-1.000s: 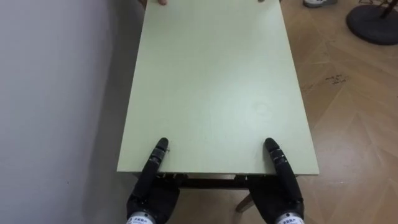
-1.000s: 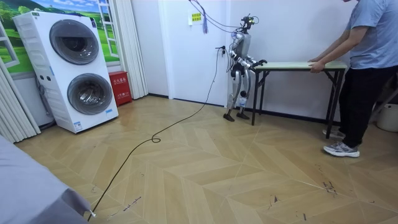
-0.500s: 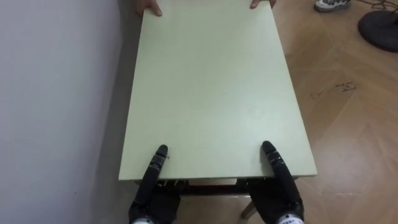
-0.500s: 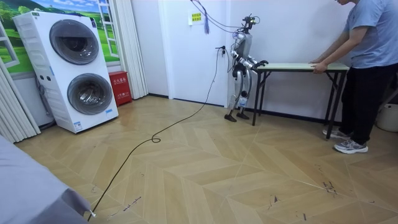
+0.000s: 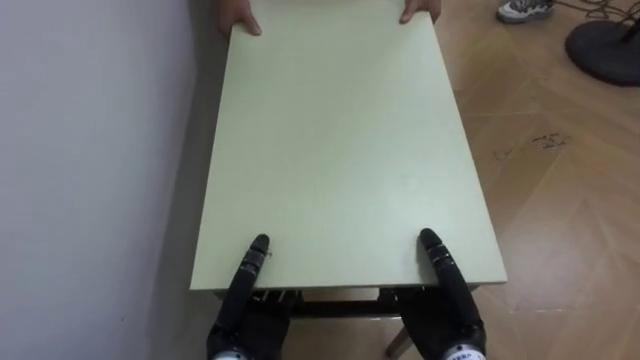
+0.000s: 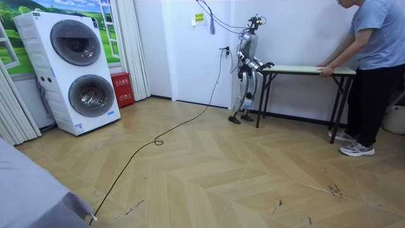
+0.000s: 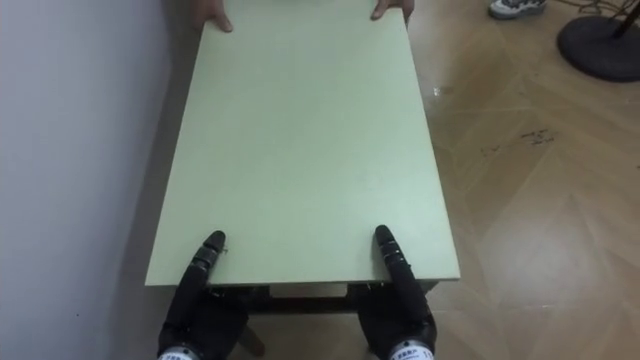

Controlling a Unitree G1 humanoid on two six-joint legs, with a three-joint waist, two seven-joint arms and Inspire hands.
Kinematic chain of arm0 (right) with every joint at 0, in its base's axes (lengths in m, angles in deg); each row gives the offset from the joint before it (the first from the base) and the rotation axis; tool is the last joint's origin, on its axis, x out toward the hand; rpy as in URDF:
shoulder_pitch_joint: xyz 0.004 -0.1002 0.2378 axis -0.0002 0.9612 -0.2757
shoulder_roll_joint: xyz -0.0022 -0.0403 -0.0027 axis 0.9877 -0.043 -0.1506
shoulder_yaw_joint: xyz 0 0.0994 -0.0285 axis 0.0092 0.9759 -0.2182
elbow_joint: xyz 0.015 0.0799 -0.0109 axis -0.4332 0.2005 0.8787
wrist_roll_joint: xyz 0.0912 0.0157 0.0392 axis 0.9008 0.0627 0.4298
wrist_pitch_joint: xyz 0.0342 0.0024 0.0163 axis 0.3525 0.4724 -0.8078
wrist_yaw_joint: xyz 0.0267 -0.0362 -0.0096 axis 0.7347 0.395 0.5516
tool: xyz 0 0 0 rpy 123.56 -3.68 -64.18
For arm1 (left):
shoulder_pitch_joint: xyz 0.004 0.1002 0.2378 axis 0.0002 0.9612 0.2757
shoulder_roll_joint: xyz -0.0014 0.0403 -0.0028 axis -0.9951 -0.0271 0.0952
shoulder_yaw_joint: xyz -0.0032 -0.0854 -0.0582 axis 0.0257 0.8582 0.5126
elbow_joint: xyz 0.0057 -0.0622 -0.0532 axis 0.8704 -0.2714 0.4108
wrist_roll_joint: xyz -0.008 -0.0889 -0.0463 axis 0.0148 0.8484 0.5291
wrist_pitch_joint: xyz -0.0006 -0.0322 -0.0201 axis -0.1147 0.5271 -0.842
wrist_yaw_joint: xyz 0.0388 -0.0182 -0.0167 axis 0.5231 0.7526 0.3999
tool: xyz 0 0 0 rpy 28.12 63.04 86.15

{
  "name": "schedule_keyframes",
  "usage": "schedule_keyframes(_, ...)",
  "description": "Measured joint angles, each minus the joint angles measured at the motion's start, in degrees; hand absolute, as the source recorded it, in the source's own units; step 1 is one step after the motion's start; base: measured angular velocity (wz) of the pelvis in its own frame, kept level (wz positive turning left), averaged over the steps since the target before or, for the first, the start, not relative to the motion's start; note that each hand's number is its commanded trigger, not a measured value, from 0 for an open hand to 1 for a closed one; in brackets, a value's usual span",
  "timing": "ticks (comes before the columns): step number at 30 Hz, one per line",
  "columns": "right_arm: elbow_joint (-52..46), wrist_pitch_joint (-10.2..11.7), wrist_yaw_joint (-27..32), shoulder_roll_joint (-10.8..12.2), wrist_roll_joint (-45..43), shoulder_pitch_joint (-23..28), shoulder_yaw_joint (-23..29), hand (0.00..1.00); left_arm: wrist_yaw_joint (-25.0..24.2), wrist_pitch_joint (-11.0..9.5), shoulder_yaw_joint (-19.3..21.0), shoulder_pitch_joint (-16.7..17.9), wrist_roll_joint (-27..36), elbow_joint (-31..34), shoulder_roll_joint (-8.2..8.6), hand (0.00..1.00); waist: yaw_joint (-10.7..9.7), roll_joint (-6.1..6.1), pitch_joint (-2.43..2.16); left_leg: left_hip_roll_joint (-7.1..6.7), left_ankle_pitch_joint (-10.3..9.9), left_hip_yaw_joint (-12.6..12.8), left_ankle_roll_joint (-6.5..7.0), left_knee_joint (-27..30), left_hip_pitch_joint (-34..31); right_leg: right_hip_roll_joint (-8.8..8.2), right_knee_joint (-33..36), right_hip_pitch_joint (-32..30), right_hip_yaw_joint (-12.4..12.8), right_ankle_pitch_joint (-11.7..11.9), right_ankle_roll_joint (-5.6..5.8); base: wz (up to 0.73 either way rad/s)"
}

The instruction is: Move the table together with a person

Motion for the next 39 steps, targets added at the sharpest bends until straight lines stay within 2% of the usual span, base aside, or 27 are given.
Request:
schedule_keyframes(1, 0.1, -0.1, 0.0, 0.1, 0.0, 0.0, 0.0, 1.00, 0.0, 0.0, 0.0, 0.0, -0.1, -0.1, 0.00, 0.93, 0.0, -0.10, 0.00, -0.01, -0.1, 0.0, -0.01, 0.0, 0.1, -0.01, 0.0, 0.1, 0.0, 0.0, 0.00, 0.00)
schedule_keyframes(2, 0.3, -0.1, 0.0, 0.2, 0.0, 0.0, 0.1, 1.00, -0.2, 0.0, 0.0, 0.0, -0.2, -0.2, 0.01, 0.80, 0.0, -0.18, -0.01, -0.02, -0.1, 0.0, 0.00, 0.0, 0.3, -0.03, 0.0, 0.2, -0.1, 0.0, 0.01, 0.00)
schedule_keyframes(3, 0.4, -0.2, 0.0, 0.3, 0.0, 0.0, 0.2, 0.76, -0.2, 0.0, 0.0, 0.0, -0.2, -0.3, 0.02, 0.53, 0.0, -0.21, -0.01, -0.02, -0.1, 0.0, 0.01, 0.0, 0.3, -0.04, 0.0, 0.3, -0.1, 0.0, 0.01, 0.00)
schedule_keyframes(4, 0.5, -0.8, 0.0, 0.4, -0.1, 0.1, 0.7, 0.60, -0.3, 0.0, 0.0, 0.0, -0.3, -0.5, 0.06, 0.31, 0.0, -0.26, 0.00, -0.04, -0.2, 0.0, 0.02, 0.0, 0.6, -0.06, 0.0, 0.7, -0.2, 0.0, 0.02, 0.00)
schedule_keyframes(5, 0.5, -1.2, 0.0, 0.7, -0.4, 0.3, 1.1, 0.05, -0.4, 0.0, 0.1, 0.1, -0.3, -0.7, 0.18, 0.09, 0.0, -0.27, -0.01, -0.06, -0.3, 0.0, 0.06, 0.0, 0.8, -0.12, 0.0, 0.9, -0.5, 0.0, 0.04, 0.00)
schedule_keyframes(6, 0.5, -1.3, 0.0, 0.8, -0.7, 0.3, 1.3, 0.00, -0.5, 0.0, 0.1, 0.1, -0.4, -0.7, 0.19, 0.00, 0.0, -0.27, -0.01, -0.07, -0.3, 0.0, 0.06, 0.0, 0.8, -0.17, 0.0, 0.9, -0.7, 0.0, 0.07, 0.00)
schedule_keyframes(9, 0.6, -1.8, -0.1, 1.2, -1.4, 0.4, 1.8, 0.00, -1.4, 0.2, -0.1, 0.2, -4.0, -1.2, -0.32, 0.00, -0.1, -0.27, -0.01, -0.08, -0.3, 0.2, 0.13, 0.0, 0.8, -0.27, 0.1, 0.9, -0.8, -0.1, 0.19, -0.04)
schedule_keyframes(11, 0.6, -2.0, -1.5, 0.9, -3.0, 0.8, 1.8, 0.00, -3.8, 0.5, -0.4, 0.2, -10.7, -1.4, -1.77, 0.00, -0.3, -0.26, -0.02, -0.07, -0.5, 1.0, 0.23, 0.1, 0.9, -0.45, 0.0, 0.8, -0.7, -0.4, 0.64, -0.16)
schedule_keyframes(13, 0.6, -2.6, -2.6, 0.4, -5.5, 0.9, 1.6, 0.00, -4.9, 0.6, -0.2, -0.1, -14.6, -1.5, -2.27, 0.00, -1.2, -0.14, -0.10, -0.07, -0.6, 1.2, 0.26, 0.0, 0.9, -0.50, 0.0, 0.9, -0.8, -0.4, 0.73, -0.14)
schedule_keyframes(16, 0.8, -2.7, -3.1, 0.1, -7.4, 0.9, 1.7, 0.00, -6.4, 1.3, 0.1, -0.7, -18.8, -1.7, -2.60, 0.00, -1.4, -0.18, -0.14, -0.06, -0.7, 1.3, 0.30, 0.0, 1.1, -0.55, -0.1, 0.8, -0.8, -0.4, 0.78, -0.03)
schedule_keyframes(22, 1.3, -3.8, -4.6, -0.5, -9.6, 0.9, 1.9, 0.00, -7.0, 2.7, 0.8, -0.7, -19.2, -1.8, -2.86, 0.00, -2.0, -0.32, -0.26, -0.07, -0.7, 1.3, 0.37, 0.0, 1.6, -0.55, 0.1, 1.3, -0.8, -0.4, 0.90, -0.01)
schedule_keyframes(30, 1.3, -4.4, -8.3, -0.8, -12.3, 1.2, 2.5, 0.00, -7.0, 2.9, 1.1, -0.6, -20.5, -2.7, -2.97, 0.00, -2.9, -0.30, -0.33, -0.07, -0.8, 1.4, 0.45, -0.1, 2.8, -0.57, 0.0, 2.4, -0.7, -0.3, 0.96, 0.00)
schedule_keyframes(32, 2.2, -4.5, -10.4, -0.4, -13.3, 1.3, 3.4, 0.00, -7.5, 3.1, 1.1, -0.6, -22.2, -3.6, -3.54, 0.00, -3.0, -0.33, -0.77, -0.07, -0.8, 1.4, 0.45, -0.3, 3.4, -0.60, -0.2, 2.9, -0.8, -0.3, 0.96, 0.00)
schedule_keyframes(39, 4.7, -4.6, -13.3, -0.7, -21.5, 1.0, 4.6, 0.00, -10.6, 3.9, 2.0, -0.7, -26.6, -4.8, -4.85, 0.00, -3.1, -0.20, -0.89, -0.04, -0.8, 1.4, 0.44, -0.4, 3.5, -0.57, -0.1, 2.9, -0.8, -0.3, 0.96, 0.00)
